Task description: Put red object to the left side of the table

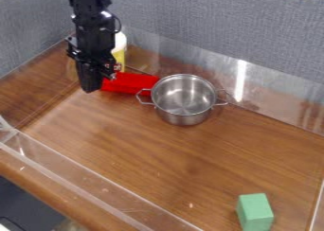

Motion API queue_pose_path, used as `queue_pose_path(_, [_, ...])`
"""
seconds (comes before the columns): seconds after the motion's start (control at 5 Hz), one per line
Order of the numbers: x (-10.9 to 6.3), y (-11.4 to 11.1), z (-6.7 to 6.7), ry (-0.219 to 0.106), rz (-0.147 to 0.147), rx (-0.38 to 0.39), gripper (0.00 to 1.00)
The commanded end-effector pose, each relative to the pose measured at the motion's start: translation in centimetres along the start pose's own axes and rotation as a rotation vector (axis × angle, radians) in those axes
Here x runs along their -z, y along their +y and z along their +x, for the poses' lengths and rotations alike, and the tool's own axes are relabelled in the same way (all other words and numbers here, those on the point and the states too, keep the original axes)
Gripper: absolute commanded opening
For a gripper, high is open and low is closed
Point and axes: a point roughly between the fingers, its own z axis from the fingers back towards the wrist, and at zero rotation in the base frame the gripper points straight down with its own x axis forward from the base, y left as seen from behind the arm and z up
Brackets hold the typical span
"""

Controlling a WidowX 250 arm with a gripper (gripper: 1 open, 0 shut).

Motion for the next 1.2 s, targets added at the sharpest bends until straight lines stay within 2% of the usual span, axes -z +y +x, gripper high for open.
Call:
queue_pose_path(0.0, [-2.7, 0.5, -0.3, -0.076, 0.051, 0.000, 1.00])
queue_pose_path(0.4, [-2.3, 0.3, -0.3, -0.079, 0.044, 0.007, 1.00])
queue_pose_path(1.0, [-1.8, 0.2, 0.8, -0.091, 0.039, 0.014, 1.00])
